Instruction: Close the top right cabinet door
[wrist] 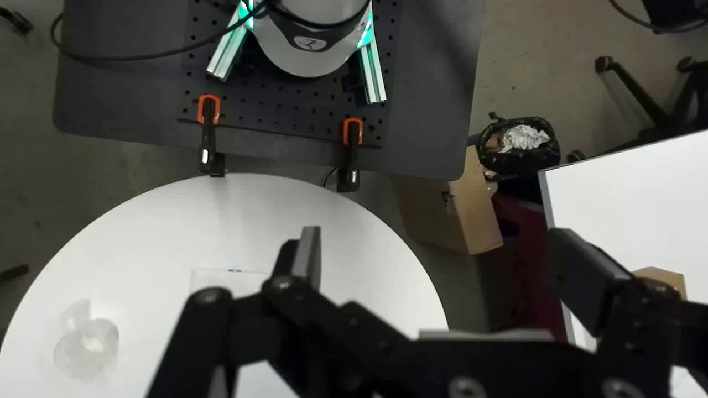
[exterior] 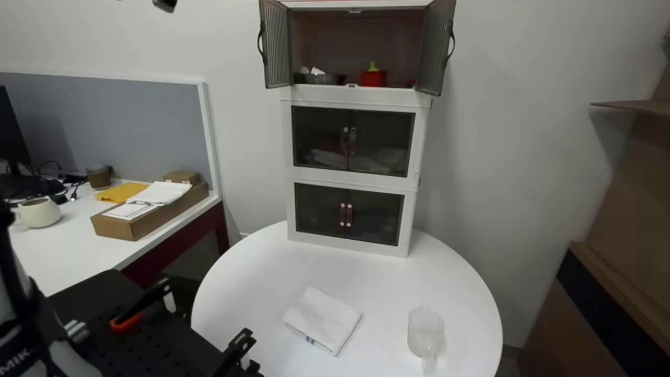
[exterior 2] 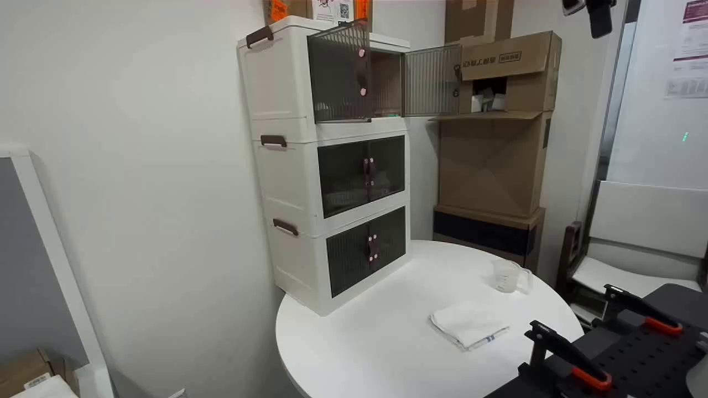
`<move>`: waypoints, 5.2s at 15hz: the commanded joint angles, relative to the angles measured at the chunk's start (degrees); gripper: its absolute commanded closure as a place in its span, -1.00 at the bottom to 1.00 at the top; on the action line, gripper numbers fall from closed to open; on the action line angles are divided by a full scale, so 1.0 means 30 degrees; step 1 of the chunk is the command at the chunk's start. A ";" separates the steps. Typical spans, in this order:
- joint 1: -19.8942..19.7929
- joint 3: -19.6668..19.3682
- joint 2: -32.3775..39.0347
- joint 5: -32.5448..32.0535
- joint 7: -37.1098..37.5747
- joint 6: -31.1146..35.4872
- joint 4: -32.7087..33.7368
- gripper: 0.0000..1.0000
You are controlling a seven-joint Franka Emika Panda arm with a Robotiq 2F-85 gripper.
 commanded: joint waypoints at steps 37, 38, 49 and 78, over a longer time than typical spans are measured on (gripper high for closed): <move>-0.4050 -0.4985 1.7619 0.1429 -2.2072 1.0501 1.9333 -1.00; -0.4428 -0.4568 1.8177 0.1583 -2.1818 1.0579 1.9926 -1.00; -0.4986 -0.1740 2.0760 0.1938 -2.1946 1.0097 2.3149 -1.00; -0.3946 0.1116 1.5657 0.4701 -2.5644 1.1658 1.3929 -1.00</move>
